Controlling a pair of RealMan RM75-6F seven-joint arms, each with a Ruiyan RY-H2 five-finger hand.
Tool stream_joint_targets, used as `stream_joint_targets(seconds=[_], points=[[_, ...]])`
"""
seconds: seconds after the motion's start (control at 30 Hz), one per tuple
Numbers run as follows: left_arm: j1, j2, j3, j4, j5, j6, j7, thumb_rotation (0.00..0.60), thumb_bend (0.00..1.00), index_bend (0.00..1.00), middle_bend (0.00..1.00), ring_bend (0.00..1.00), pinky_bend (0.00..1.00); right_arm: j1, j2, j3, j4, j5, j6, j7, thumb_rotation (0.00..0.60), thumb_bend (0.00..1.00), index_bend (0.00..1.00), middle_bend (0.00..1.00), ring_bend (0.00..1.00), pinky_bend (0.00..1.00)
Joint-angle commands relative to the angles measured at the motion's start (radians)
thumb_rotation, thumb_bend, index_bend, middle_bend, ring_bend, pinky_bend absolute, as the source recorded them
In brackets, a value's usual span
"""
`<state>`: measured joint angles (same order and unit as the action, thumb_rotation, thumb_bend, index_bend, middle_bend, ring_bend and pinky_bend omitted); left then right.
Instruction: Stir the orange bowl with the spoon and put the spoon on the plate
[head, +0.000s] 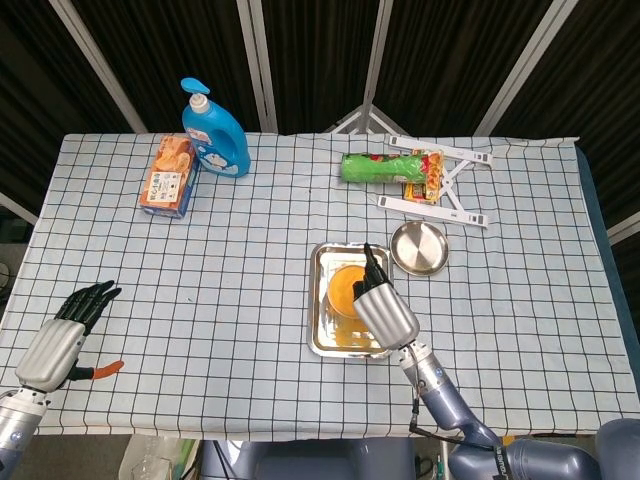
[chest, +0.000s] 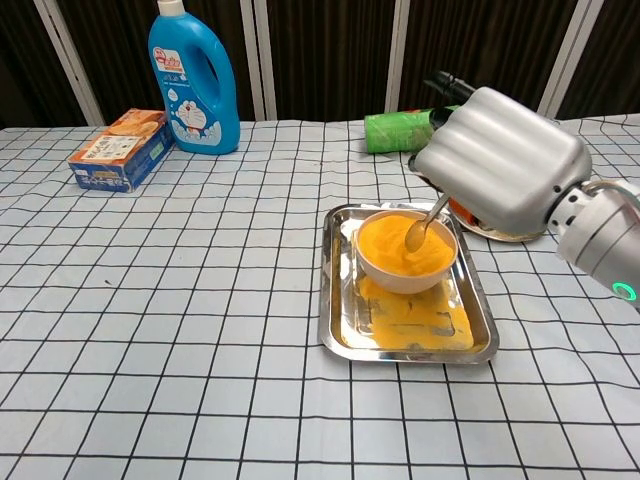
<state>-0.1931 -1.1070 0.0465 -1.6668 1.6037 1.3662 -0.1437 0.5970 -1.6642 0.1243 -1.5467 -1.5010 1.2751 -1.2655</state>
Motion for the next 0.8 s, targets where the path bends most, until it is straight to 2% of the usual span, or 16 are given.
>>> stream_joint_targets(seconds=[0.03,0.6,0.8], points=[[0.0,0.0,0.0,0.0,0.0,0.001,0.0,0.6,0.0,0.0,0.0,0.0,0.0,0.001,-0.004,-0.003,-0.002,-0.004,-0.001,0.0,0.6,0.5,0.66,0.58,0.3,0.0],[0.0,-0.001,0.0,0.001,0.001,0.001,-0.001,0.6,0.0,0.0,0.0,0.0,0.0,-0.01,0.026,0.008,-0.015,0.007,0.009,-0.001,0.6,0.5,0.67,0.58,0.3,0.0],[0.001,-0.001,-0.001,0.001,-0.003,0.0,0.0,0.6,0.0,0.0,0.0,0.0,0.0,-0.001,0.052,0.073,-0.023,0.032,0.031,0.024,0.6,0.5,0.67,0.58,0.3,0.0]])
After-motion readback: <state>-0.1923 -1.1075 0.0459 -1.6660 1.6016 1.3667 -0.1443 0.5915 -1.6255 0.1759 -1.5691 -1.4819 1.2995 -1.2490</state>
